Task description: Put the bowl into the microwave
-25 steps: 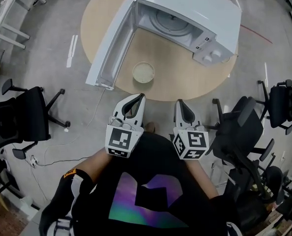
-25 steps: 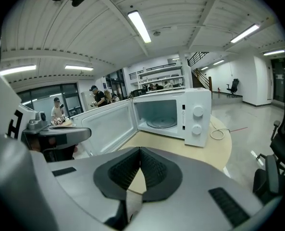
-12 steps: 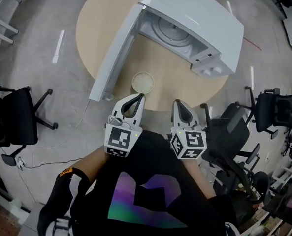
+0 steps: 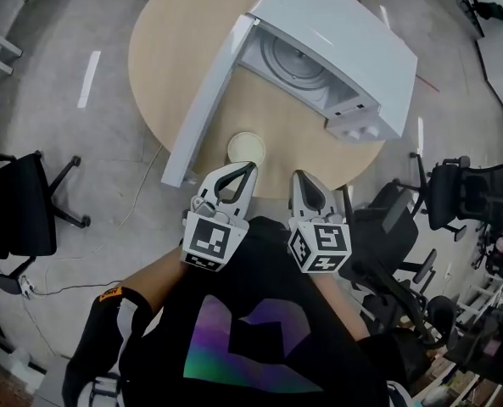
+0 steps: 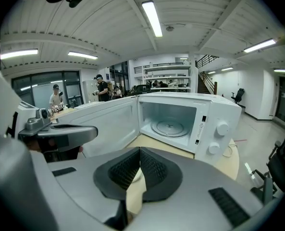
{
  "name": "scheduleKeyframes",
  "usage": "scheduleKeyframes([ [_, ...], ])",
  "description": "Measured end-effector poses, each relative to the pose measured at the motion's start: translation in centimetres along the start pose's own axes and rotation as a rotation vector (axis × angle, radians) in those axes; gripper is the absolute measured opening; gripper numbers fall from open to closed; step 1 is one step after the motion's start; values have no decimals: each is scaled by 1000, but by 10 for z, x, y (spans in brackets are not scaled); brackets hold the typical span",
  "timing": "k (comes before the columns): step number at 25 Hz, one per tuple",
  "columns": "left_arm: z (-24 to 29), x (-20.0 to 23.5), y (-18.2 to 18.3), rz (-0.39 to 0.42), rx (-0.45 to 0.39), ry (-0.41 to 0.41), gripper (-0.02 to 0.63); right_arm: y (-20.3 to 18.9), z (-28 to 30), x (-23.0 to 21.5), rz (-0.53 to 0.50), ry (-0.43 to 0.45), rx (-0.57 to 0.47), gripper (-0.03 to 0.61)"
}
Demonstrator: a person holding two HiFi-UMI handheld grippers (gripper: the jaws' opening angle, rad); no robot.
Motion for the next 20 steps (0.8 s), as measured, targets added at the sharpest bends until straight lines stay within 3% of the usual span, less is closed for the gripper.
scheduleKeyframes([
  [9,7,2,-6,12,18,46,46,-5,17,-14,26,39,12,15],
  [20,17,-5,-2,47,31,264,46,5,61,-35,13,260,21,15],
])
Point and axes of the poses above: the fingertips, and each gripper's own axes: z forward along the fingers, x to its left, y out of its top, the point moved 10 cm from there along -z, backward along the fingers, and after that the axes turned 15 degrees about -x, right-handed, at the moved point
